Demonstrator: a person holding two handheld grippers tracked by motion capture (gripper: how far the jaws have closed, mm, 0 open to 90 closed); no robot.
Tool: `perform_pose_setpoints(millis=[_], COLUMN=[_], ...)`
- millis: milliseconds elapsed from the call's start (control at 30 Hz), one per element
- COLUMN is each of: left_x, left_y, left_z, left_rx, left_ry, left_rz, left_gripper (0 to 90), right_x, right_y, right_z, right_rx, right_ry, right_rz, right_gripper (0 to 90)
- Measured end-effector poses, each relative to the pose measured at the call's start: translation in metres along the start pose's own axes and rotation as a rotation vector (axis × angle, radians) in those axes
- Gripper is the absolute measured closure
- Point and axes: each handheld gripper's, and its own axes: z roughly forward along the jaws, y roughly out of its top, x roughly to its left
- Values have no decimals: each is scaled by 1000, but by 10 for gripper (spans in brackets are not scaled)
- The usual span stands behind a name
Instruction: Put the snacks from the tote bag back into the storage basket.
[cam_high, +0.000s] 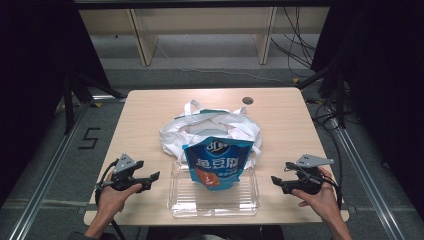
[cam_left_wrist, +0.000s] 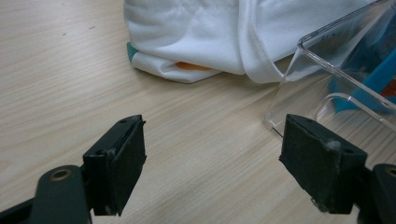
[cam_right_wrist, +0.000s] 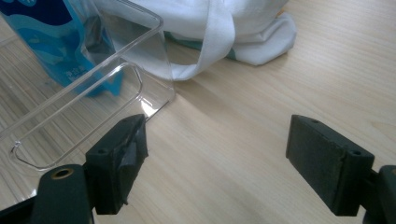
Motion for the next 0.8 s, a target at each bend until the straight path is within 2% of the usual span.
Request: perform_pose_setpoints(millis=[133,167,233,267,300,333,433,467,600,633,667,700,733,767,800], left_x=[0,0,0,0,0,0,0,0,0,0,0,0,0,0,0], left_y=[0,0,0,0,0,0,0,0,0,0,0,0,-1,-1,-1], left_z=[0,0,0,0,0,0,0,0,0,0,0,0,0,0,0], left_rx=[-2,-2,-2,0,0,1,5,5,7,8,8,8,3,3,3], left_ry=[-1,-1,-1,-1,-1,-1,0,1,3,4,4,4,3,3,3], left_rz=[-1,-1,-1,1,1,2,7,3,3,4,4,4,-2,-1,-1], left_gripper=[214,214,213,214,214,214,214,214,214,213,214,214,214,214,214], right_x=[3,3,2,4,6,6,6,8,8,11,10,11,10,9,13], right_y=[-6,-8,-9,-12,-14,-15,-17,-18,-23,-26,-27,-27,-28,-29,-30], right_z=[0,1,2,2,3,2,-1,-2,-2,-2,-3,-4,-3,-3,-4], right_rx=[2,-8,-6,3,7,12,2,8,2,10,2,16,16,9,16], right_ry=[7,5,16,4,5,-16,-23,-20,-23,-7,-26,-16,-2,-17,-17], right_rz=[16,-2,-6,-15,17,-11,-25,-4,-13,26,0,19,3,-17,28], right_gripper=[201,196,190,184,183,181,177,178,178,178,176,176,176,176,176])
